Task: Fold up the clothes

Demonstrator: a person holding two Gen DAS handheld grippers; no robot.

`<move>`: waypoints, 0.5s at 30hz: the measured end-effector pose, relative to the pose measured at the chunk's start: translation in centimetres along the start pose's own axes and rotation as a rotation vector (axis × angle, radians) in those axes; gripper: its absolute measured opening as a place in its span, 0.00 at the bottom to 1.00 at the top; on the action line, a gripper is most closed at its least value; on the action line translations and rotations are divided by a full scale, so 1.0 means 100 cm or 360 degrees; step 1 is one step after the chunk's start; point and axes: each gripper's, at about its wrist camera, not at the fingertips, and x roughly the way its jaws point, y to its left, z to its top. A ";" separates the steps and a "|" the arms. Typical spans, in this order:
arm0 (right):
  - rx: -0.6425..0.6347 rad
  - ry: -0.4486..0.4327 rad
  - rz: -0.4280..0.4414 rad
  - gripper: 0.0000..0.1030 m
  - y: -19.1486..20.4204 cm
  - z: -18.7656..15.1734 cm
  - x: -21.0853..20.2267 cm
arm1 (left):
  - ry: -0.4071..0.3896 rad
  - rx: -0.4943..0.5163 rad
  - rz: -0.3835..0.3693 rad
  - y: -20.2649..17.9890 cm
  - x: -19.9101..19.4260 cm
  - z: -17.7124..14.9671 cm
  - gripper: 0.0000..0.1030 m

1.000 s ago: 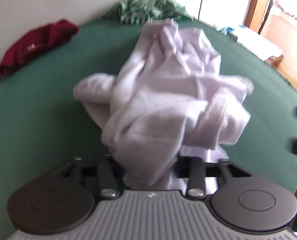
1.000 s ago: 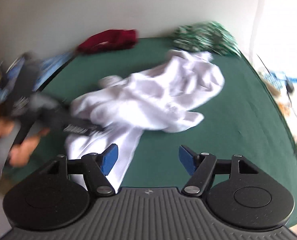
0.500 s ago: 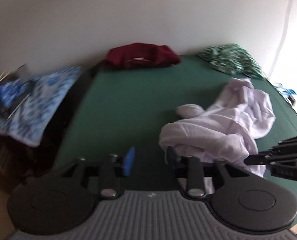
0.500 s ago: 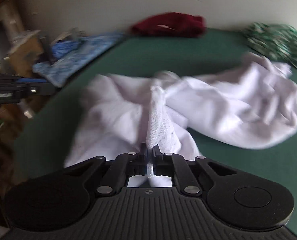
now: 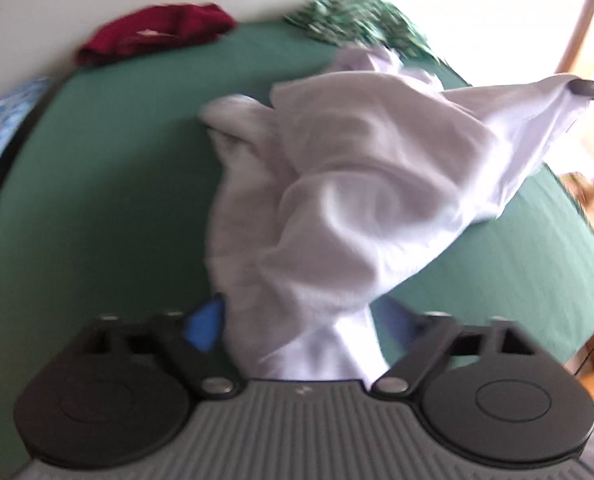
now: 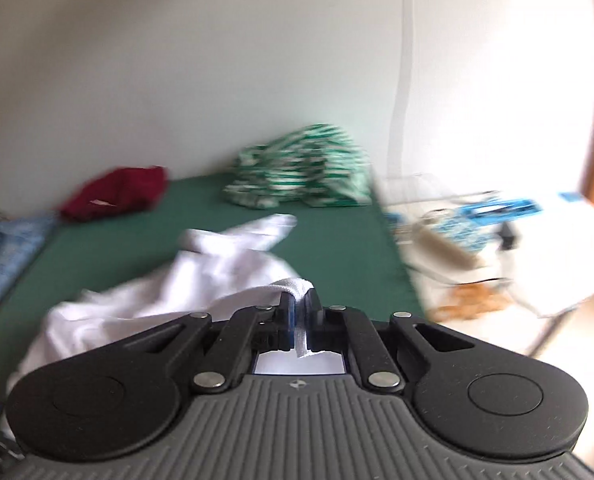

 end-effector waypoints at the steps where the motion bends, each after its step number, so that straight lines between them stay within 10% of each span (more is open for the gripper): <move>1: -0.0035 0.0033 -0.0017 0.15 0.004 -0.009 -0.002 | 0.0023 0.0035 -0.0011 -0.005 0.006 0.002 0.44; 2: -0.0068 0.0073 0.0013 0.22 0.011 -0.018 -0.002 | 0.0015 0.0078 -0.0005 -0.010 0.009 0.004 0.25; 6: -0.0216 0.0200 0.0170 0.75 0.056 -0.053 0.001 | -0.0106 0.0163 0.0018 -0.011 -0.010 0.015 0.21; 13: -0.0386 0.0347 0.0217 0.76 0.123 -0.076 0.043 | -0.0387 0.0003 0.0146 0.055 -0.091 0.012 0.22; 15: -0.0338 0.0415 0.0270 0.60 0.140 -0.075 0.057 | -0.0374 -0.0044 0.0220 0.074 -0.097 0.003 0.28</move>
